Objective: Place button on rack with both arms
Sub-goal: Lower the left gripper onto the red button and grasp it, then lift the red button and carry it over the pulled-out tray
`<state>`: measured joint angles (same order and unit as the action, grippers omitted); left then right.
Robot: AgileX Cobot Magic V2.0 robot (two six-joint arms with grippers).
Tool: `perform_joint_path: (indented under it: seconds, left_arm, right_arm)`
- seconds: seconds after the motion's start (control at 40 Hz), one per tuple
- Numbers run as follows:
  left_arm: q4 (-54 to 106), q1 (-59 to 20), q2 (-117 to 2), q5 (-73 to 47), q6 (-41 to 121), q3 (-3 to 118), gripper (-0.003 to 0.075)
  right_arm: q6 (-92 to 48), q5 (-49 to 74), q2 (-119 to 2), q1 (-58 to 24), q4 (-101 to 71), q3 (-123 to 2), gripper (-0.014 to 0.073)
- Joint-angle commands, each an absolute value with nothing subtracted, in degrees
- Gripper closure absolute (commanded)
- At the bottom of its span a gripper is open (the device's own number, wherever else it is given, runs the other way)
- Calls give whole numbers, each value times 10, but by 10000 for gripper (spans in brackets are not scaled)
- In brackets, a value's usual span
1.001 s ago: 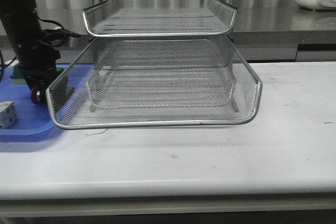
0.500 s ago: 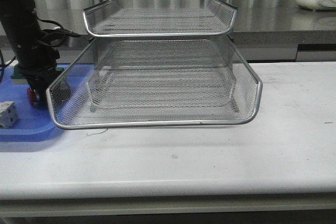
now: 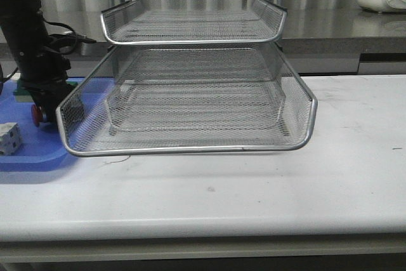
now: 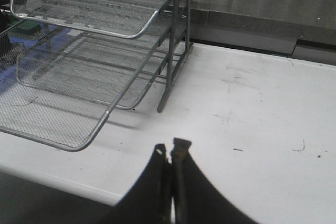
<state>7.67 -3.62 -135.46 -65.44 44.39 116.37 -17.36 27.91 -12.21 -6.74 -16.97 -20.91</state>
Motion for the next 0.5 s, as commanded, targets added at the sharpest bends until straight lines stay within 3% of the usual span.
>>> perform_joint_path:
  seconds: [0.0,0.18,0.48]
  left_arm:
    - [84,-19,-1302,-677,422,1202,546]
    - [84,5,-1277,-740,405,1219,546]
    - [78,14,-1194,-740,356,1209,546]
  right_arm:
    - [-174,232,-128,-70,-177,-223,654]
    - [-174,232,-128,-70,-177,-223,654]
    - [-174,232,-128,-70,-177,-223,654]
